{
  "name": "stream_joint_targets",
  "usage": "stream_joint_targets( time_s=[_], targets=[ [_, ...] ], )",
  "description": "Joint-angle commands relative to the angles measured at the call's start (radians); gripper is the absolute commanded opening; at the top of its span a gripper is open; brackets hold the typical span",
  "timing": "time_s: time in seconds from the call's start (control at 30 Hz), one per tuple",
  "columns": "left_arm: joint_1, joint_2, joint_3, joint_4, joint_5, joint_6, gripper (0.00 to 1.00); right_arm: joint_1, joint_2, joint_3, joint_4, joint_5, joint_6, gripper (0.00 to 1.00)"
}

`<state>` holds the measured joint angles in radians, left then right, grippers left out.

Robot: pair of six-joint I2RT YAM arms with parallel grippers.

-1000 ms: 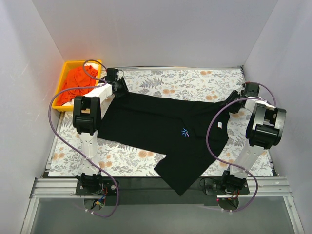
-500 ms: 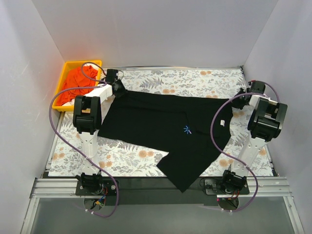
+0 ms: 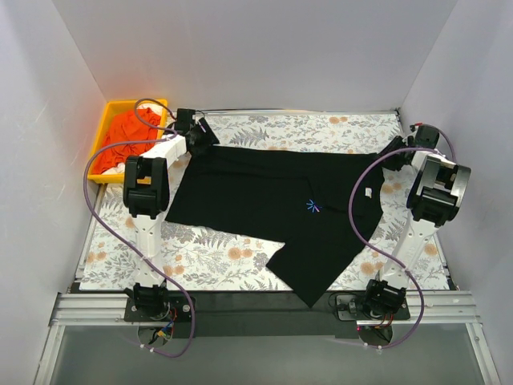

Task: Fold and stack the t-shirts
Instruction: Fold the tshirt

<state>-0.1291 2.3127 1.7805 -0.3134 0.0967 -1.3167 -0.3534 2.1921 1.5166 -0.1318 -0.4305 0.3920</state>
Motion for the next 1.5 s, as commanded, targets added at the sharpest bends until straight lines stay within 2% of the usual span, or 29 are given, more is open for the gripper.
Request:
stream_joint_targets(
  time_s=[0.0,0.03,0.1,0.27,0.47,0.57,0.6,0.7,0.73,0.83,0.9,1.07,1.17,1.3,1.4,1.43,1.47],
  targets=[
    [0.017,-0.076,-0.004,-0.072,-0.074,0.057,0.62,-0.004,-0.087,0.039,-0.014,0.038,-0.053,0.35],
    [0.017,-0.100,-0.013,-0.073,-0.081,0.062,0.68,0.001,-0.107,0.034,-0.046,0.051,-0.074,0.38],
    [0.016,-0.186,-0.052,-0.076,-0.084,0.071,0.73,0.019,-0.173,0.010,-0.078,0.097,-0.096,0.41],
    [0.017,-0.364,-0.224,-0.075,-0.144,0.063,0.76,0.088,-0.374,-0.111,-0.146,0.206,-0.120,0.43],
    [0.017,-0.542,-0.461,-0.006,-0.173,0.068,0.85,0.260,-0.544,-0.309,-0.167,0.239,-0.125,0.43],
    [0.017,-0.564,-0.555,0.043,-0.158,0.077,0.86,0.352,-0.604,-0.392,-0.167,0.246,-0.124,0.46],
    [0.017,-0.564,-0.572,0.060,-0.158,0.083,0.86,0.426,-0.615,-0.404,-0.167,0.246,-0.127,0.46],
    [0.017,-0.544,-0.607,0.120,-0.160,0.109,0.81,0.500,-0.617,-0.441,-0.167,0.251,-0.130,0.46],
    [0.017,-0.536,-0.609,0.137,-0.161,0.117,0.75,0.516,-0.615,-0.449,-0.167,0.246,-0.134,0.46],
    [0.017,-0.497,-0.601,0.161,-0.161,0.142,0.67,0.562,-0.611,-0.466,-0.167,0.262,-0.151,0.46],
    [0.017,-0.478,-0.599,0.177,-0.155,0.151,0.65,0.582,-0.606,-0.472,-0.167,0.271,-0.157,0.45],
    [0.017,-0.432,-0.592,0.221,-0.143,0.194,0.57,0.596,-0.618,-0.504,-0.167,0.274,-0.170,0.45],
    [0.017,-0.417,-0.589,0.221,-0.146,0.201,0.56,0.594,-0.634,-0.522,-0.167,0.279,-0.177,0.45],
    [0.017,-0.407,-0.590,0.220,-0.129,0.200,0.47,0.596,-0.643,-0.539,-0.166,0.294,-0.183,0.44],
    [0.017,-0.403,-0.590,0.221,-0.118,0.203,0.35,0.596,-0.643,-0.547,-0.167,0.303,-0.185,0.44],
    [0.017,-0.404,-0.587,0.221,-0.115,0.205,0.25,0.596,-0.643,-0.549,-0.167,0.306,-0.188,0.44],
    [0.017,-0.404,-0.586,0.220,-0.114,0.206,0.21,0.596,-0.641,-0.550,-0.167,0.309,-0.188,0.44]
  ],
)
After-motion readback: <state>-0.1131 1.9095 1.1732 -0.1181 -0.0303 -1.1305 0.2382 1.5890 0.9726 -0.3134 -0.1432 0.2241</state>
